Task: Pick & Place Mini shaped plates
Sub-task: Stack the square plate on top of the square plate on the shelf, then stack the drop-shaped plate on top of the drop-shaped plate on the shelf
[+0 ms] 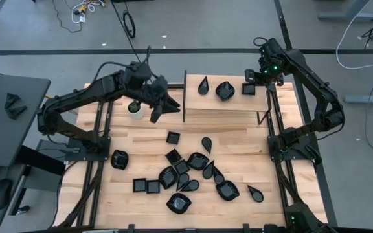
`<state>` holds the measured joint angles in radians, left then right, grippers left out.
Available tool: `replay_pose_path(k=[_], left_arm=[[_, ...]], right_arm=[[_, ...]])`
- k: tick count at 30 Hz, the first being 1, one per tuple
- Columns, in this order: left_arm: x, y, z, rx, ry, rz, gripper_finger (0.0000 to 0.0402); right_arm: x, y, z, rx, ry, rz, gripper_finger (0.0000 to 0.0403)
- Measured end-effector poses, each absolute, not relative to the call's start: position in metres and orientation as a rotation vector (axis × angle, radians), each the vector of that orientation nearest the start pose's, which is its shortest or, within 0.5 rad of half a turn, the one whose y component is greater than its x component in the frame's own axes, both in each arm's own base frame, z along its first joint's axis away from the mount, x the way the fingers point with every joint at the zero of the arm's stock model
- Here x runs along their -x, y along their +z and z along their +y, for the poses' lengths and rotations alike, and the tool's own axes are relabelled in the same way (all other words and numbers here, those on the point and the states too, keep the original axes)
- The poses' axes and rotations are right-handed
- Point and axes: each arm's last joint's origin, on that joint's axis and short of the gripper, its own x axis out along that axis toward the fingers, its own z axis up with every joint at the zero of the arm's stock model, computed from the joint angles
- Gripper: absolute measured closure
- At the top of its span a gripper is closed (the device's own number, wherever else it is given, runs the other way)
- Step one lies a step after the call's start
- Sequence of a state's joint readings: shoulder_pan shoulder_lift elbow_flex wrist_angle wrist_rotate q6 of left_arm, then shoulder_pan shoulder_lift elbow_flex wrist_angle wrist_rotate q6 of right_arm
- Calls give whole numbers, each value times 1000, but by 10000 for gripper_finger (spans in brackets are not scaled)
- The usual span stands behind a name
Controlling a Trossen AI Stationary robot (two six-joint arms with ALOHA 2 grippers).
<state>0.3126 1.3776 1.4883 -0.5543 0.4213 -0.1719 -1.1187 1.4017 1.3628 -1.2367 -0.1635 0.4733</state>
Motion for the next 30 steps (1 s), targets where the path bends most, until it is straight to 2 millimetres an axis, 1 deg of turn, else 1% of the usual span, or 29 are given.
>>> replay_pose_path(k=[3, 10, 14, 17, 22, 26, 30], left_arm=[[-281, 411, 82, 330, -61, 399, 285], [-280, 415, 89, 337, -31, 356, 285], [-280, 415, 92, 322, 31, 345, 285], [-280, 415, 93, 313, 84, 343, 285], [-281, 414, 97, 302, 154, 342, 285], [-279, 414, 102, 299, 201, 338, 285], [-276, 414, 111, 304, 231, 335, 285]], right_arm=[[-113, 322, -223, -1174, -1082, 886, 359], [-113, 322, -222, -1147, -1059, 902, 298], [-121, 324, -220, -1084, -986, 900, 281], [-134, 326, -213, -1021, -920, 912, 284], [-165, 331, -196, -903, -801, 897, 305], [-191, 340, -171, -836, -708, 840, 323], [-215, 349, -140, -766, -668, 790, 339]])
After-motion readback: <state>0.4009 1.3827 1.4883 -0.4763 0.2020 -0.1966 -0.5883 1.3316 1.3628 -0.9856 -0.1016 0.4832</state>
